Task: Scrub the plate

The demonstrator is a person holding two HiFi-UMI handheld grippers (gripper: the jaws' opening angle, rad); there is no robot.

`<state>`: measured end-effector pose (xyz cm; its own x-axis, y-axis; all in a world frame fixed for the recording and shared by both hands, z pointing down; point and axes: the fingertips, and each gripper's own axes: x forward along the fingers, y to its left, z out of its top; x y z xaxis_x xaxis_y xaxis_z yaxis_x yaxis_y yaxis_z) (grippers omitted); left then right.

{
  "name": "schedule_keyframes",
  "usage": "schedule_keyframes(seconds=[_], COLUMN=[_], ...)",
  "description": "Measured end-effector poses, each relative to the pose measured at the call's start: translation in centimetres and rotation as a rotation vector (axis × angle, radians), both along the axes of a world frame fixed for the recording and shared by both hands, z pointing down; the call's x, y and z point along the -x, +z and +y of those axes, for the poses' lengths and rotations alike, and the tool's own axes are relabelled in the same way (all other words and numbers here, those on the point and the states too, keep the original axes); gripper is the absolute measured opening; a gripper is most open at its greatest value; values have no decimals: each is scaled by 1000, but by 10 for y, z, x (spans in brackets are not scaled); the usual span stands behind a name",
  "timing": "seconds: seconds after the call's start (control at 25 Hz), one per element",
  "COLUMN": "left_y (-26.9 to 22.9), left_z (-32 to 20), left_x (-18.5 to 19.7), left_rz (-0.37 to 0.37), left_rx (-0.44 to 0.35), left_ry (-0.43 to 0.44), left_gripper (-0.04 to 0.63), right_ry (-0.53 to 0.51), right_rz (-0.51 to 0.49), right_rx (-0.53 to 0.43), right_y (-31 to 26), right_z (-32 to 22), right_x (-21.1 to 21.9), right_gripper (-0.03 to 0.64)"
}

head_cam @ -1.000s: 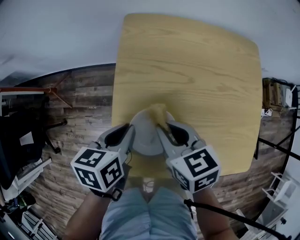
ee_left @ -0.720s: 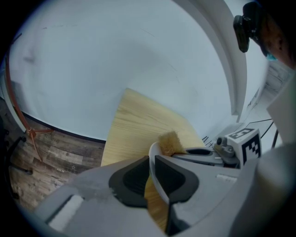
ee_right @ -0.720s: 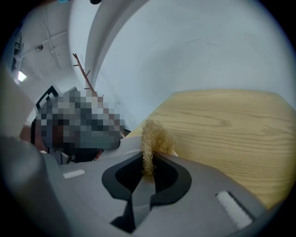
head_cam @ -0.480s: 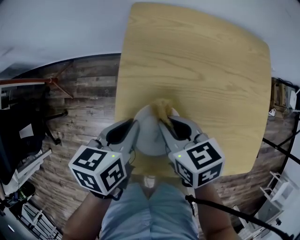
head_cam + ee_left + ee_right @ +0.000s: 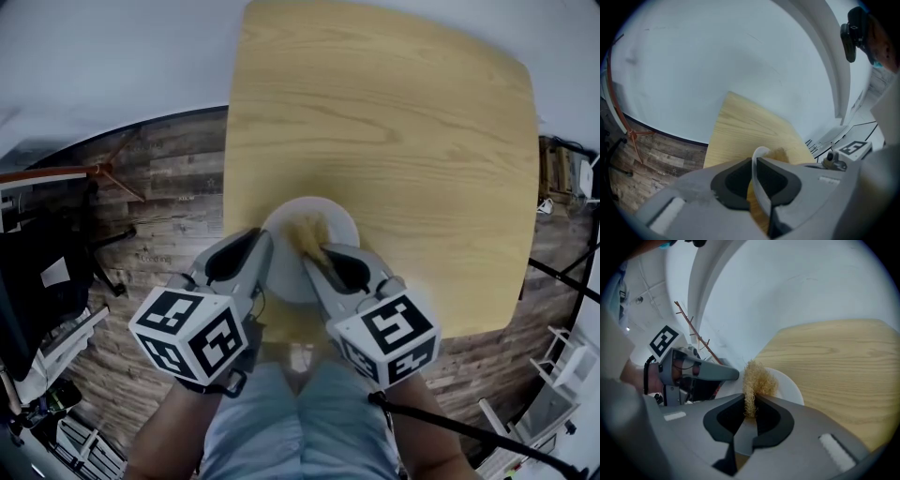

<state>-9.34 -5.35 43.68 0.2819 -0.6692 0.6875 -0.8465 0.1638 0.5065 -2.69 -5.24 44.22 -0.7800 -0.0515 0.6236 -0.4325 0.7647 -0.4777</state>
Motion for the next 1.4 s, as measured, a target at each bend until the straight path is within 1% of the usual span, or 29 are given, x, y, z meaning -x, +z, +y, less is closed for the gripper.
schedule_keyframes(seconds=[0.4, 0.72, 0.88, 1.12, 1.4], left_y=[-2, -4, -2, 2, 0], left_z=[3, 11, 11, 14, 14], left_x=[-2, -1, 1, 0, -2], left_rz=[-4, -26, -42, -55, -59], left_rx=[-21, -39, -47, -37, -34], left_ry=[5, 8, 9, 13, 8], left_gripper=[57, 58, 57, 57, 58], right_ry=[-28, -103, -123, -90, 8], right_rz=[-30, -71, -88, -88, -56], right_rx=[37, 79, 78, 45, 6], right_y=[-4, -18, -29, -43, -46], right_z=[47, 94, 108, 102, 64], right_x=[-3, 1, 0, -12, -35], right_gripper=[41, 42, 42, 41, 43])
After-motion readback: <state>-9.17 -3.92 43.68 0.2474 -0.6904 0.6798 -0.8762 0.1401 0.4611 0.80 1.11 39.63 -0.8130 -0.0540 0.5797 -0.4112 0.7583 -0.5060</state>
